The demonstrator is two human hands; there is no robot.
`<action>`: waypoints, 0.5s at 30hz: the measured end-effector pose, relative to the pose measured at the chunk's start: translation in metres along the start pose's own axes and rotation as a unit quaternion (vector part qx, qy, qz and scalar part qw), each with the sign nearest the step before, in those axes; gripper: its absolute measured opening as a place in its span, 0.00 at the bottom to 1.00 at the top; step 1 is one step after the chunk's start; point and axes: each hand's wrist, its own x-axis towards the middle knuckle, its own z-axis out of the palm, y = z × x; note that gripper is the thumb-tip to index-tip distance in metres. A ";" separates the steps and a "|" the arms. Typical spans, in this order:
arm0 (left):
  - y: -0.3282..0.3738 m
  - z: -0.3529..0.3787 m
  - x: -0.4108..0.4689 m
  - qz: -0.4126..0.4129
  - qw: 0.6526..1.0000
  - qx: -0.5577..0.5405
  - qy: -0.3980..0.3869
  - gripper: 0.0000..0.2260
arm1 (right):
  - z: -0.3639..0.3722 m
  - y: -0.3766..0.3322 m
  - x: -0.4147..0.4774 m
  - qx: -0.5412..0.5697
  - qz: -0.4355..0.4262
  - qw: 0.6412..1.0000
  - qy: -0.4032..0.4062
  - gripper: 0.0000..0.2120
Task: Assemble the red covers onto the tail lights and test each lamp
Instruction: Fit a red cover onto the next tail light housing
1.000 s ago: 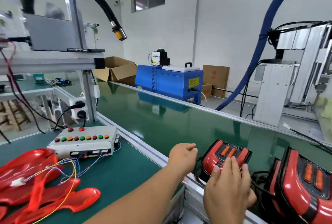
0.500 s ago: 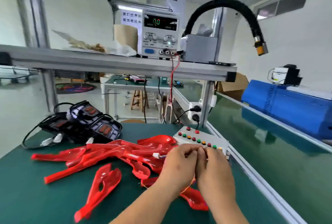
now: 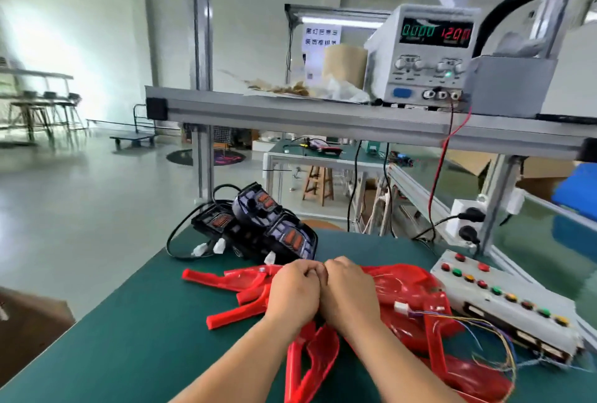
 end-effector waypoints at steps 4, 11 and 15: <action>-0.025 0.005 0.003 0.003 0.998 0.054 -0.014 0.16 | 0.025 0.001 0.000 -0.006 -0.015 1.000 -0.026 0.15; -0.022 -0.018 0.043 0.026 0.984 0.153 0.089 0.11 | 0.043 0.010 -0.005 -0.001 -0.006 1.000 -0.009 0.17; -0.027 -0.039 0.090 -0.024 0.960 0.266 0.085 0.14 | 0.048 0.013 -0.009 0.034 0.017 0.999 -0.031 0.23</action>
